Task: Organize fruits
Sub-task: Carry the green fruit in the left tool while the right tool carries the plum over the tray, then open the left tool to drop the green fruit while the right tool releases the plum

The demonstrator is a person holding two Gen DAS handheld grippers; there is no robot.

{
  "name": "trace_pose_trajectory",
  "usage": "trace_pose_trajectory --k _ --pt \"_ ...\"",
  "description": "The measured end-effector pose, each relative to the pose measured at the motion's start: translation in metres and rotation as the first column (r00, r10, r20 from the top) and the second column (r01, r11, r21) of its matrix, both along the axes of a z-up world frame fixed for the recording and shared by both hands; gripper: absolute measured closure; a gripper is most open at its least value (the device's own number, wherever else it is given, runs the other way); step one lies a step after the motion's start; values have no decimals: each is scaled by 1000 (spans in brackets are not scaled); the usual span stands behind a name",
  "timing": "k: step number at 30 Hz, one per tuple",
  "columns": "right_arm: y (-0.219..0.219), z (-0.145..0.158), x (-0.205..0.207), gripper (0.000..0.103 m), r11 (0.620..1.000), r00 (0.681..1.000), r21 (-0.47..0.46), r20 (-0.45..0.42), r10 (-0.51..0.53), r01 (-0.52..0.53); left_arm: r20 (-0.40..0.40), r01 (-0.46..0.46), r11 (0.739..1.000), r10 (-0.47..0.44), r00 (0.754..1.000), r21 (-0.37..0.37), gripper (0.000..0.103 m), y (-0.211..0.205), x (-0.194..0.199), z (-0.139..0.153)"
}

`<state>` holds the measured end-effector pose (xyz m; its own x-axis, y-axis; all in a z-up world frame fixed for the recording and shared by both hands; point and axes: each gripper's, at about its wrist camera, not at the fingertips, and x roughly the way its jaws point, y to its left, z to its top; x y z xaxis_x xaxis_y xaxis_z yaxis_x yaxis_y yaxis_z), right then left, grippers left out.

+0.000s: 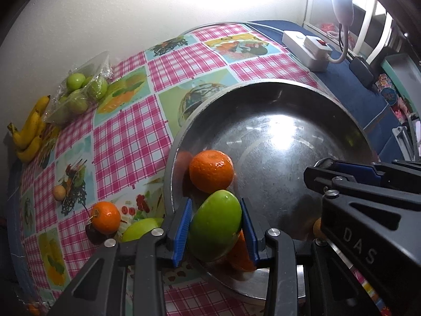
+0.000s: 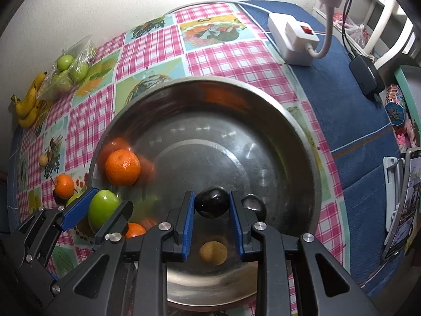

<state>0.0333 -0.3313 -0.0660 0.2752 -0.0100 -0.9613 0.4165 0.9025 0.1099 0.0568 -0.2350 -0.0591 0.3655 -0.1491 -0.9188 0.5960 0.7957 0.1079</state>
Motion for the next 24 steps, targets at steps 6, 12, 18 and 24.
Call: trace_pose_trajectory --k 6,12,18,24 --pt "1 -3 1 75 1000 1000 -1 -17 6 -6 -6 2 1000 -2 1000 2 63 -1 1 -2" --pt "2 -7 1 75 1000 1000 -4 -30 10 -10 -12 -1 1000 1 1000 -4 63 0 0 -2" --pt "4 -10 3 75 1000 999 1 -35 6 -6 -17 -6 1000 5 1000 -8 62 0 0 -2" --pt "3 -12 3 73 1000 999 17 -34 4 -3 -26 -7 1000 7 1000 -15 62 1 2 -2"
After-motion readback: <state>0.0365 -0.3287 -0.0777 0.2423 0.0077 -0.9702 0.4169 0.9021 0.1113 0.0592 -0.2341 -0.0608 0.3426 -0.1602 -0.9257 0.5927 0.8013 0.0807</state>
